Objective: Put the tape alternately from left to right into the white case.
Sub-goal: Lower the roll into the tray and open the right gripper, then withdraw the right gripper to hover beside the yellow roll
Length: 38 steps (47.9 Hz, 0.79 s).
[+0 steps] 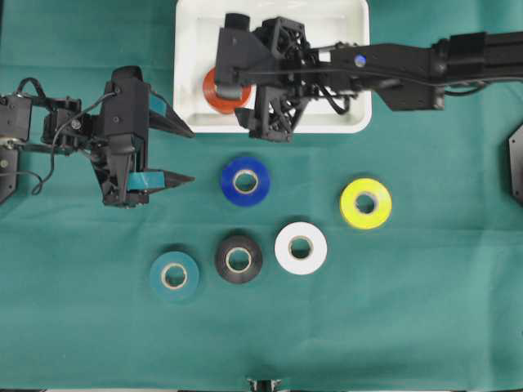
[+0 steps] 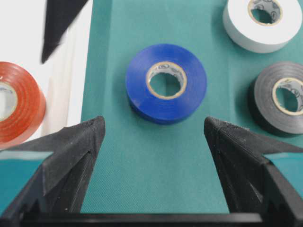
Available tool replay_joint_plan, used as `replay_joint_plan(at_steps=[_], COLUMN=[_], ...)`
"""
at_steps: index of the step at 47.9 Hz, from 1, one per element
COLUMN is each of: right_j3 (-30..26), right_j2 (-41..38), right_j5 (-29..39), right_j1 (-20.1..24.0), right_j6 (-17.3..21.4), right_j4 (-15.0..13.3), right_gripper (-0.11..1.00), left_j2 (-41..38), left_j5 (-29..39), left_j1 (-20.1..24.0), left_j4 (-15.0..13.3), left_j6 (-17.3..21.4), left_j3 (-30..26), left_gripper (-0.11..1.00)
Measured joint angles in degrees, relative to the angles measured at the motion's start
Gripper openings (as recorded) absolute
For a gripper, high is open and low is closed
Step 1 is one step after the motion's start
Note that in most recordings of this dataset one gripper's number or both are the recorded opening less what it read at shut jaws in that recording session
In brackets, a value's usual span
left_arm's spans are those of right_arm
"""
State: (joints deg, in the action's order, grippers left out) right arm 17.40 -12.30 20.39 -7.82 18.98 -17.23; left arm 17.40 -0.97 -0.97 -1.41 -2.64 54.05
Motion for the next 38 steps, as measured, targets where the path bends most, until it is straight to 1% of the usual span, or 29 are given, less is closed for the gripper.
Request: replay_joint_plan(at_steps=[11, 20, 31, 38], right_j3=[3.8, 5.7, 7.6, 9.0], right_j2=[3.7, 5.8, 7.1, 8.0], right_j5=[-0.1, -0.1, 0.0, -0.1], right_j1=[5.5, 9.5, 12.7, 14.4], right_j6=[0.0, 0.1, 0.2, 1.2], right_j4=[0.0, 0.1, 0.1, 0.0], right_gripper=[0.74, 0.74, 0.74, 0.74], left_j2=[0.0, 0.0, 0.0, 0.0], left_j5=[0.0, 0.3, 0.3, 0.4], left_j1=[0.0, 0.0, 0.0, -0.1], left_j4=[-0.1, -0.1, 0.0, 0.0], left_j6=[0.0, 0.0, 0.0, 0.0], left_j3=[0.0, 0.0, 0.1, 0.1], left_gripper=[0.89, 0.89, 0.89, 0.89])
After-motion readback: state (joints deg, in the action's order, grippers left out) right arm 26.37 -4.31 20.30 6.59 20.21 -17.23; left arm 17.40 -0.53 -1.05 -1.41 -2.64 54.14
